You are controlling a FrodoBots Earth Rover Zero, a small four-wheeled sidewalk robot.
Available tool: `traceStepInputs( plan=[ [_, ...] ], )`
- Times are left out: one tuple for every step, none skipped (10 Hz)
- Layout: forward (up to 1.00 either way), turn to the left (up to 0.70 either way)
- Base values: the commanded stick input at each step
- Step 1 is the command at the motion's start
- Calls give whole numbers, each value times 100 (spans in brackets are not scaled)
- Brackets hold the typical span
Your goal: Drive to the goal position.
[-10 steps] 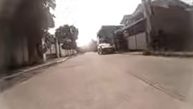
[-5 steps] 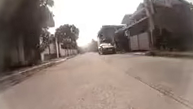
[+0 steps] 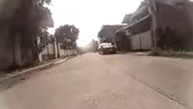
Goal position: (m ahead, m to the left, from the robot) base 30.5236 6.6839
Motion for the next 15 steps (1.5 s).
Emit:
traceStepInputs(
  plan=[
    [70,1],
    [70,1],
    [70,1],
    [70,1],
    [70,1],
    [70,1],
    [70,1],
    [70,1],
    [70,1],
    [70,1],
    [70,1],
    [70,1],
    [70,1],
    [70,1],
    [70,1]
  ],
)
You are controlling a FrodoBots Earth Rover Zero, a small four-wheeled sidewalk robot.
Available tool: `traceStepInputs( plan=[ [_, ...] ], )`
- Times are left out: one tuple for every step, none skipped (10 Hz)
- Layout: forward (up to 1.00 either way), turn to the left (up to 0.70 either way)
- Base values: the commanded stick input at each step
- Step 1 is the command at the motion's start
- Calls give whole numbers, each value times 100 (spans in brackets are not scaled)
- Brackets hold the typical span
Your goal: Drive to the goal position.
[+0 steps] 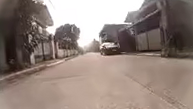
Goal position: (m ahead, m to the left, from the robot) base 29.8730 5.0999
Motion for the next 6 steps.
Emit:
traceStepInputs(
  plan=[
    [70,1],
    [70,1],
    [70,1],
    [70,1],
    [70,1],
    [70,1]
  ],
)
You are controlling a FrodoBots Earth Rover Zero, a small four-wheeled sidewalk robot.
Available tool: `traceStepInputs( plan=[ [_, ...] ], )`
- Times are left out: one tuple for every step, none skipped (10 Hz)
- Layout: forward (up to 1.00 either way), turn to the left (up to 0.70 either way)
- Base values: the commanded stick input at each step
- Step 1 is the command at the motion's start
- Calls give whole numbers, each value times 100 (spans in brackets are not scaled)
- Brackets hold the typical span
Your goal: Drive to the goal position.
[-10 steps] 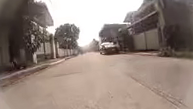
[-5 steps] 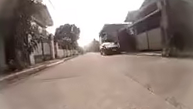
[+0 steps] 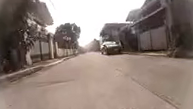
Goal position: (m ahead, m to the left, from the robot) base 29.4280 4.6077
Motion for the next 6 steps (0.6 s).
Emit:
traceStepInputs(
  plan=[
    [70,1],
    [70,1],
    [70,1],
    [70,1],
    [70,1],
    [70,1]
  ],
)
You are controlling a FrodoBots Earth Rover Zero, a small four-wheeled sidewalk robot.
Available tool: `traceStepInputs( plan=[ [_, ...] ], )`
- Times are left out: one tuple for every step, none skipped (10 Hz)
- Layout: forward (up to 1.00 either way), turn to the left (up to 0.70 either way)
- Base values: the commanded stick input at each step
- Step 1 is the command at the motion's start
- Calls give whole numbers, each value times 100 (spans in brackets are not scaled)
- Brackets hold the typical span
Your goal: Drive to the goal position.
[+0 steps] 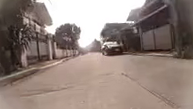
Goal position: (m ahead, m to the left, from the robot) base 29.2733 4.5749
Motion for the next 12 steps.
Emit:
traceStepInputs(
  plan=[
    [70,1],
    [70,1],
    [70,1],
    [70,1],
    [70,1],
    [70,1],
    [70,1],
    [70,1],
    [70,1],
    [70,1],
    [70,1],
    [70,1]
  ],
)
